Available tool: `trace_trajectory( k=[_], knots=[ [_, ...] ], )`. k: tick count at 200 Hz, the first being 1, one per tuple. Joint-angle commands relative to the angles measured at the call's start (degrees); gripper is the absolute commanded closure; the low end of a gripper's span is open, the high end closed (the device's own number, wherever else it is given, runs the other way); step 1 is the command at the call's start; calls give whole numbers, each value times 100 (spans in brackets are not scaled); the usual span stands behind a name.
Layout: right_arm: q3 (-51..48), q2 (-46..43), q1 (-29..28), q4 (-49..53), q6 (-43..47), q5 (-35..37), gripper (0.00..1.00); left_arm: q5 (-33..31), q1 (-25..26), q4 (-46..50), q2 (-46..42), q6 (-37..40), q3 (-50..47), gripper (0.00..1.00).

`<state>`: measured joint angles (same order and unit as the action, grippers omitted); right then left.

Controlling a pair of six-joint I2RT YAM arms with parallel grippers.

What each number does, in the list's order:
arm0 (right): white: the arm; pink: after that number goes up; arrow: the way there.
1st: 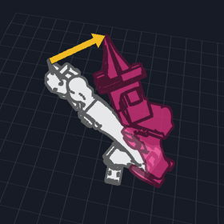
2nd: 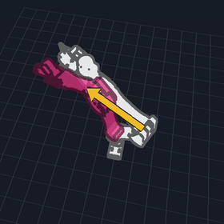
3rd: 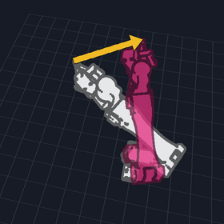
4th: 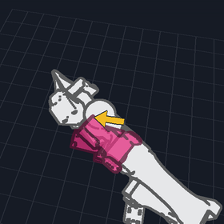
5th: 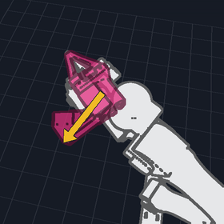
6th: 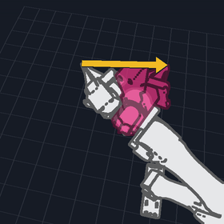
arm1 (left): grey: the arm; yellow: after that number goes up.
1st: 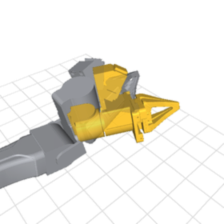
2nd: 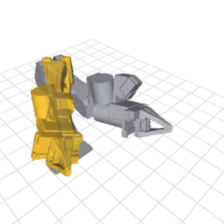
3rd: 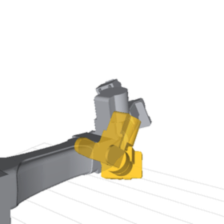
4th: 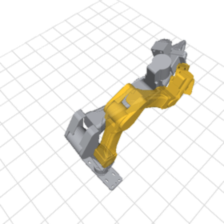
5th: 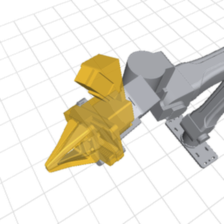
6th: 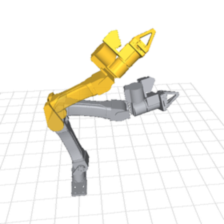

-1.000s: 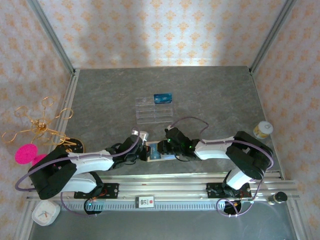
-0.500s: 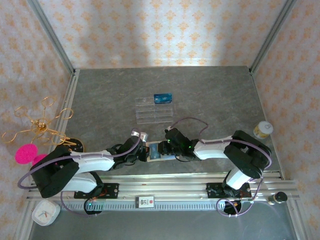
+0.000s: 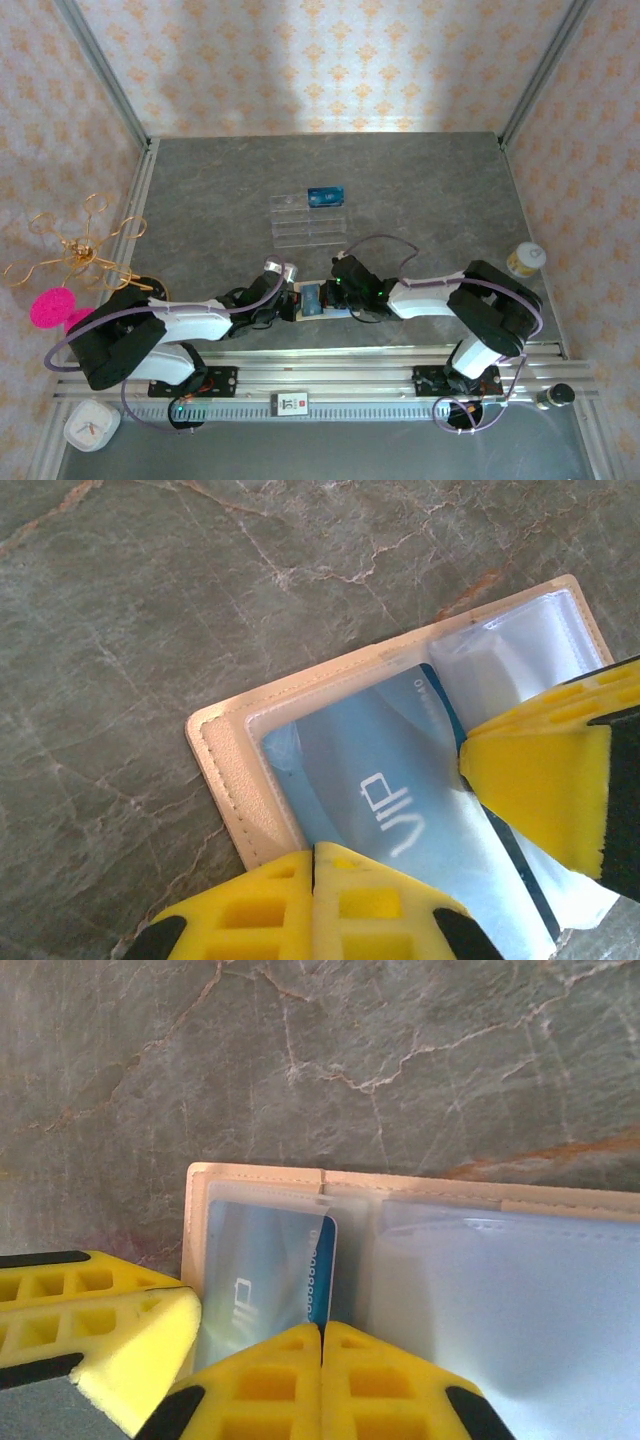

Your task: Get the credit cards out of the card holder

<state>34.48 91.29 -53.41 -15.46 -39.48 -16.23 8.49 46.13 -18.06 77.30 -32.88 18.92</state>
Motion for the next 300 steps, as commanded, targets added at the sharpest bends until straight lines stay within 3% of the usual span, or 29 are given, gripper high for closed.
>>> trace_trajectory(
  k=[1, 89, 141, 180, 209, 267, 300],
  knots=[
    [-188, -188, -20, -3, -156, 247, 100, 61, -4, 169, 172, 124, -72, 100],
    [-506, -641, 28, 221, -465, 571, 100, 275, -201, 27, 183, 203, -31, 100],
    [-445, -599, 23, 161, -232, 523, 100, 307, -33, 93, -643, 230, 200, 97],
    [-503, -533, 24, 72, -249, 454, 100, 581, 188, -267, 158, 195, 391, 98],
    [-585, -628, 54, 53, -252, 441, 100, 347, 204, -80, 586, 196, 490, 100],
    [-697, -534, 129, -127, -272, 248, 100, 169, 198, -36, -18, 10, 295, 100],
    [-710, -503, 146, -198, -273, 162, 95, 228, 195, -48, 333, 71, 310, 100]
  ],
)
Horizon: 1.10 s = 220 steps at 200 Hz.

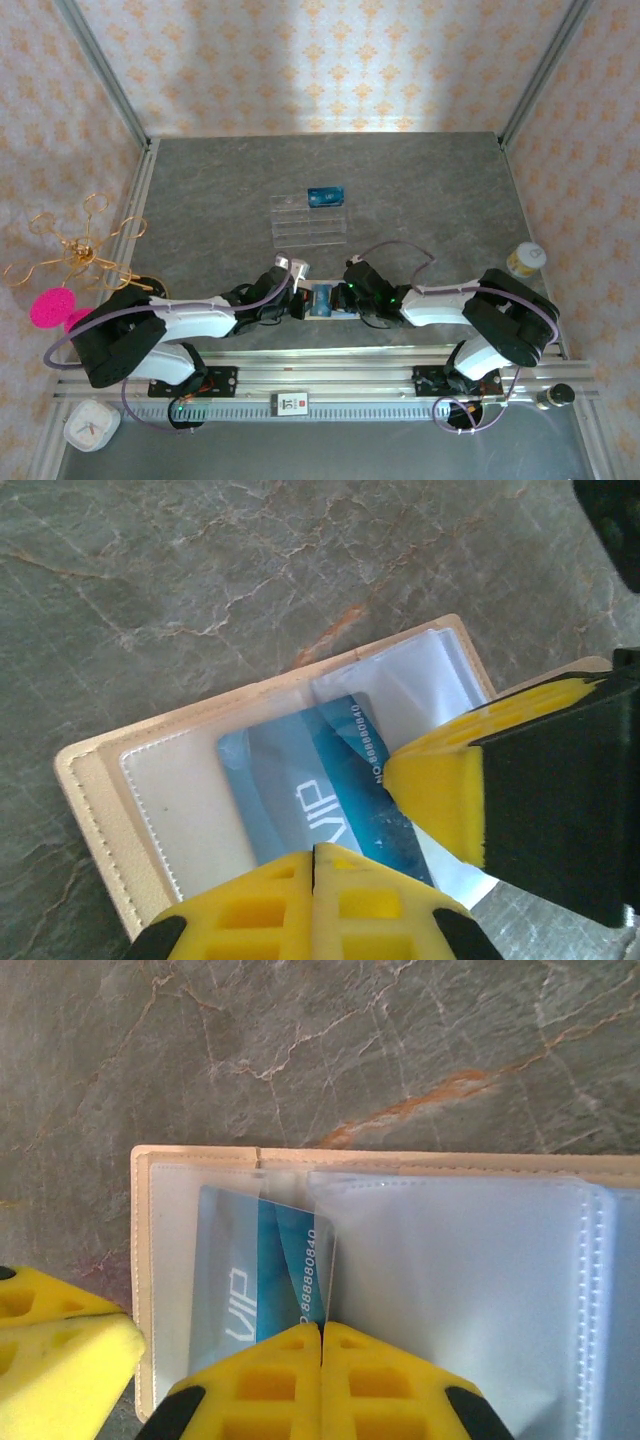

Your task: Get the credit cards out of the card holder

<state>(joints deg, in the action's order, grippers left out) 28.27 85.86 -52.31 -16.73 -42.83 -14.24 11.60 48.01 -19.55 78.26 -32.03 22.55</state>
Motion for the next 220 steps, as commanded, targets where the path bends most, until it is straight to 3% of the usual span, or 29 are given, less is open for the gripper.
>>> trace_trajectory(
  k=[1, 68, 89, 104, 119, 158, 182, 214, 220],
  knots=[
    [-92, 33, 37, -74, 63, -40, 94, -72, 7, 101, 253, -19, -55, 100],
    [-138, 98, 73, -238, 62, -293, 80, 44, 14, 2, 546, 21, -24, 100],
    [-97, 201, 72, -313, 73, -401, 80, 138, 16, -30, 645, 17, -40, 100],
    [-91, 216, 85, -302, 47, -369, 87, 142, 16, -21, 652, 31, -52, 100],
    [-119, 185, 83, -323, 33, -373, 88, 148, 16, -45, 582, 39, -81, 100],
    [-76, 48, 106, 3, 42, -124, 80, 186, 16, -22, 632, 84, -52, 100],
    [-67, 209, 116, -149, 114, -459, 79, 203, 16, -53, 629, 101, -66, 100],
    [-76, 156, 116, -49, 123, -250, 100, 232, 7, -68, 661, 53, -87, 100],
    [-110, 46, 116, 11, 131, -127, 100, 225, 7, -85, 630, 49, -101, 100]
  ],
)
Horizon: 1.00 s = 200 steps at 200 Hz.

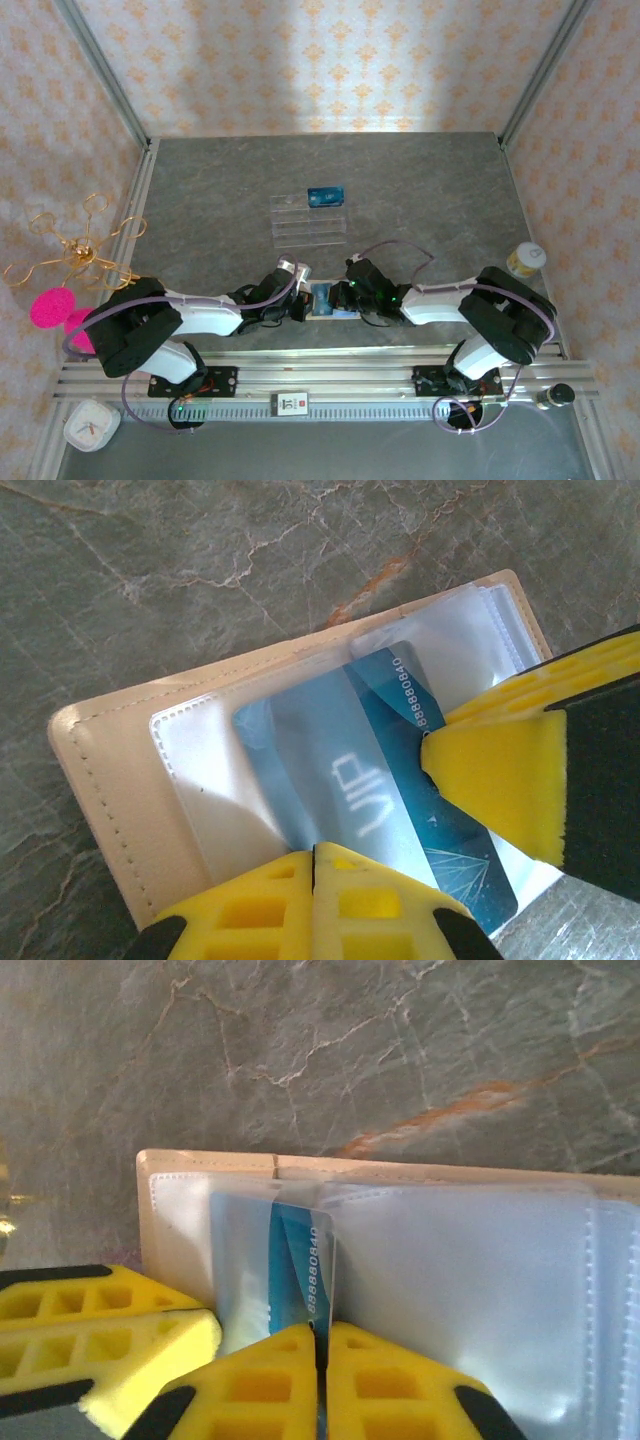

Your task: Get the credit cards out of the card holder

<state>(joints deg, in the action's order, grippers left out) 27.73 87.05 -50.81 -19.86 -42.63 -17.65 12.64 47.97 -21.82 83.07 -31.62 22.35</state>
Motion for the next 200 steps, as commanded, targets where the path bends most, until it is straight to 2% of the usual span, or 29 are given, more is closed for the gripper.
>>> trace_trajectory(
  k=[1, 39, 68, 94, 107, 122, 134, 154, 170, 200],
  knots=[
    [-61, -95, -30, 337, 113, 233, 100, 122, 16, 147, 144, 7, -86, 100],
    [-457, -979, 323, 491, 116, 382, 100, 143, 9, 129, 112, -11, -89, 100],
    [-400, -1516, 520, 1043, 345, 367, 100, 144, -11, 24, 79, -46, -10, 100],
    [-408, -2133, 674, 1276, 538, 359, 100, 173, -127, 39, -473, 10, 172, 100],
    [-391, -2498, 708, 1259, 692, 377, 100, 236, -242, -50, -1016, 71, 186, 91],
    [-303, -2721, 730, 1208, 884, 259, 100, 711, -494, -197, -1442, 187, 230, 82],
    [-115, -2665, 747, 1323, 966, 148, 100, 1015, -664, -238, -1609, 234, 303, 78],
    [319, -2069, 809, 1922, 1011, 55, 100, 903, -712, 332, -1576, 442, 604, 78],
    [105, -1579, 800, 1403, 770, -461, 100, 906, -718, 429, -1382, 455, 584, 78],
    [-284, -1102, 609, 562, 402, -574, 100, 985, -669, -207, -845, 42, 102, 78]
  ],
)
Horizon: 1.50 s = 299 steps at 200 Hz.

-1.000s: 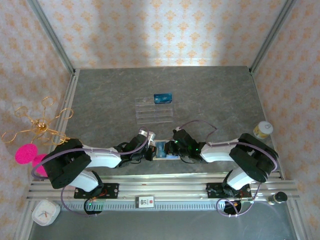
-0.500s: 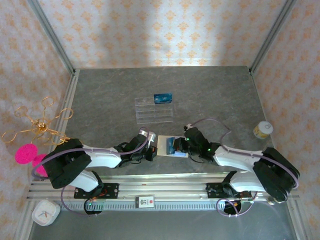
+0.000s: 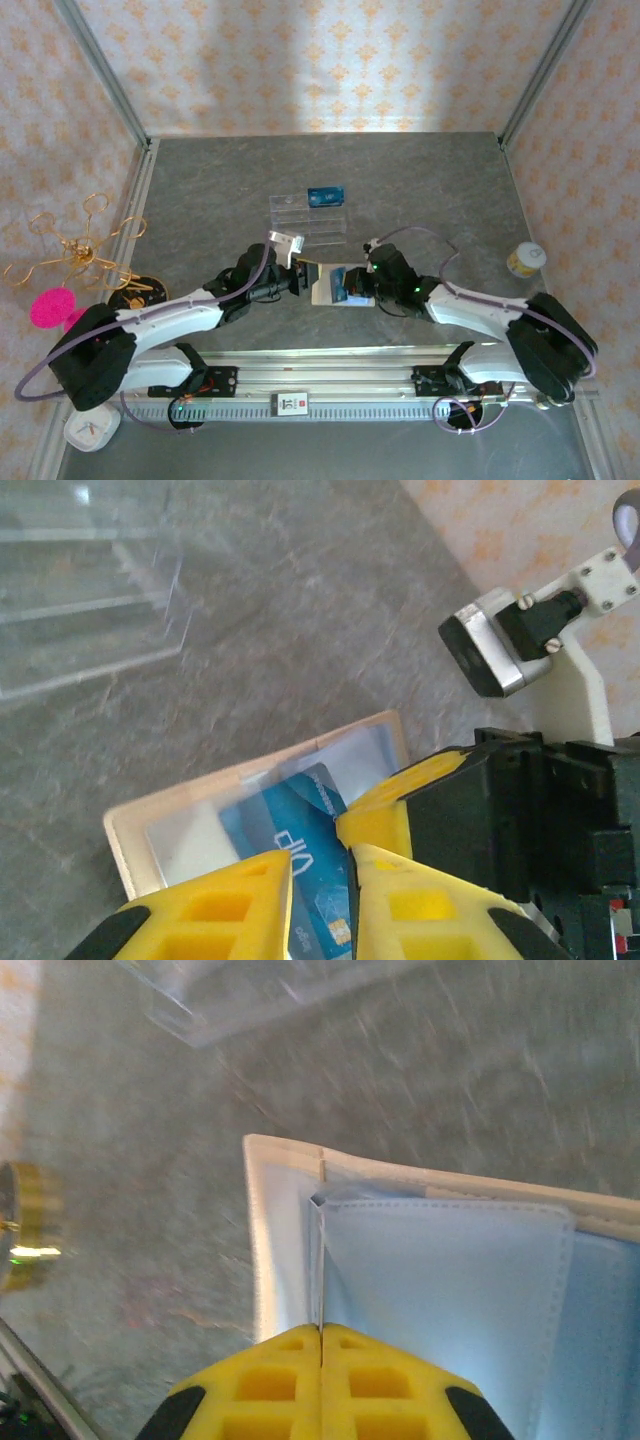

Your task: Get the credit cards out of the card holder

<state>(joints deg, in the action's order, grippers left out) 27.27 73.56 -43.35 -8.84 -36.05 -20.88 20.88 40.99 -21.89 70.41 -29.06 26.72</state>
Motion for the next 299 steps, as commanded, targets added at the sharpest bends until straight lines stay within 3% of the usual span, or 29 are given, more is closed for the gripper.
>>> trace_trajectory(
  k=[1, 37, 63, 87, 143, 181, 226, 292, 299],
  knots=[
    [-239, 260, -151, -548, -263, -241, 100, 157, 34, -223, 443, -227, -348, 78],
    [-62, 603, -371, -351, -94, 21, 100, -324, 229, -525, 1067, -420, -606, 82],
    [76, 780, -526, -224, 34, 127, 100, -500, 385, -523, 1031, -566, -581, 82],
    [213, 857, -685, -124, 186, 380, 100, -739, 545, -117, 1059, -489, -427, 89],
    [441, 759, -807, 646, 688, 1093, 100, -887, 546, -36, 1356, -614, -569, 96],
    [125, 630, -368, 408, 728, -248, 100, -669, 541, -262, 1552, -637, -672, 97],
    [464, 1018, -545, 482, 938, -258, 100, -576, 631, -407, 1403, -671, -539, 92],
    [917, 1528, -880, 787, 1244, 67, 100, -468, 633, -437, 1753, -663, -551, 98],
    [901, 1514, -885, 787, 1196, 141, 94, -494, 639, -424, 1748, -670, -577, 100]
  ],
)
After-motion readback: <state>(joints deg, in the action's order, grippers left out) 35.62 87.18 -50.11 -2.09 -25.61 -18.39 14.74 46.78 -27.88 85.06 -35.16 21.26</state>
